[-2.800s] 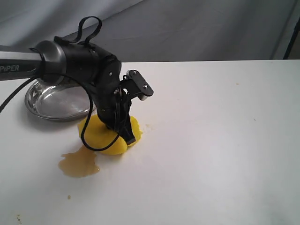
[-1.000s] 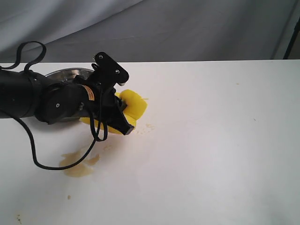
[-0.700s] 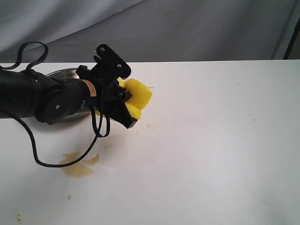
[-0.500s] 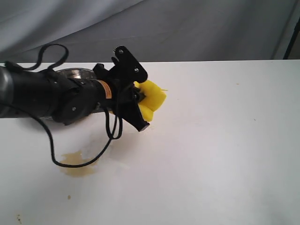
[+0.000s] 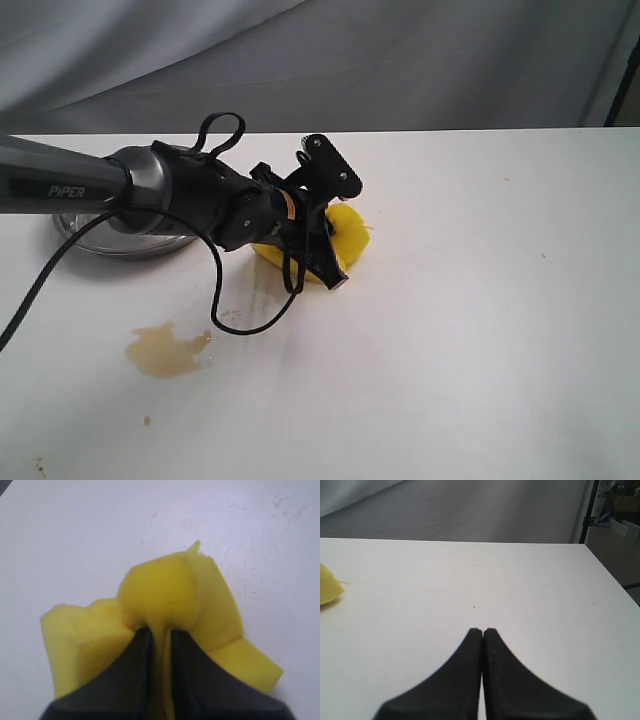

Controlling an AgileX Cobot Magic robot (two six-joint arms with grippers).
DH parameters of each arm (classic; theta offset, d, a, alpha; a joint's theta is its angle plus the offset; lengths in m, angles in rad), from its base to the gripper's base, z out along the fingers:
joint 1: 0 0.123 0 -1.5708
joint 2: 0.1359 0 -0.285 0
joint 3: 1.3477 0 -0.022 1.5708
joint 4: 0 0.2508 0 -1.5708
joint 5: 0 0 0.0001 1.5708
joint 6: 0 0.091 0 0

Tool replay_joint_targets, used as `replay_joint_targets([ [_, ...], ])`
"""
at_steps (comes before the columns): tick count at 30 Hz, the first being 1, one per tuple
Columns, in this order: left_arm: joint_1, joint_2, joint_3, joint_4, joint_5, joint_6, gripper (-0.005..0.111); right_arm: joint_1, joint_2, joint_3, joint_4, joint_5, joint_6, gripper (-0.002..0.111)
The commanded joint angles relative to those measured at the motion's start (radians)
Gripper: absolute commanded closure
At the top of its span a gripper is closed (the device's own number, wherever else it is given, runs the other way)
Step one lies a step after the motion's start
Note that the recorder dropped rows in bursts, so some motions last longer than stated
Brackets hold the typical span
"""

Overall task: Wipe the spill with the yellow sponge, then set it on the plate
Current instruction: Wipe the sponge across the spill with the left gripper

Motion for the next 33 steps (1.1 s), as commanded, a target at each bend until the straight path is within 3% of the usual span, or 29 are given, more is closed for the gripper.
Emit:
replay_joint_targets([
  [1, -0.002, 0.023, -0.002, 0.004, 0.141, -0.007, 0.107, 0.002, -0.006, 0.003, 0.003, -0.002, -0.003, 0.108],
  [11, -0.002, 0.025, -0.002, 0.004, 0.432, 0.041, 0.107, 0.002, -0.006, 0.003, 0.003, -0.002, -0.003, 0.108],
  [20, -0.002, 0.025, -0.002, -0.03, 0.602, 0.057, 0.107, 0.002, -0.006, 0.003, 0.003, -0.002, -0.003, 0.108],
  [33, -0.002, -0.109, 0.142, -0.07, 0.557, 0.069, 0.107, 0.002, -0.006, 0.003, 0.003, -0.002, -0.003, 0.108],
])
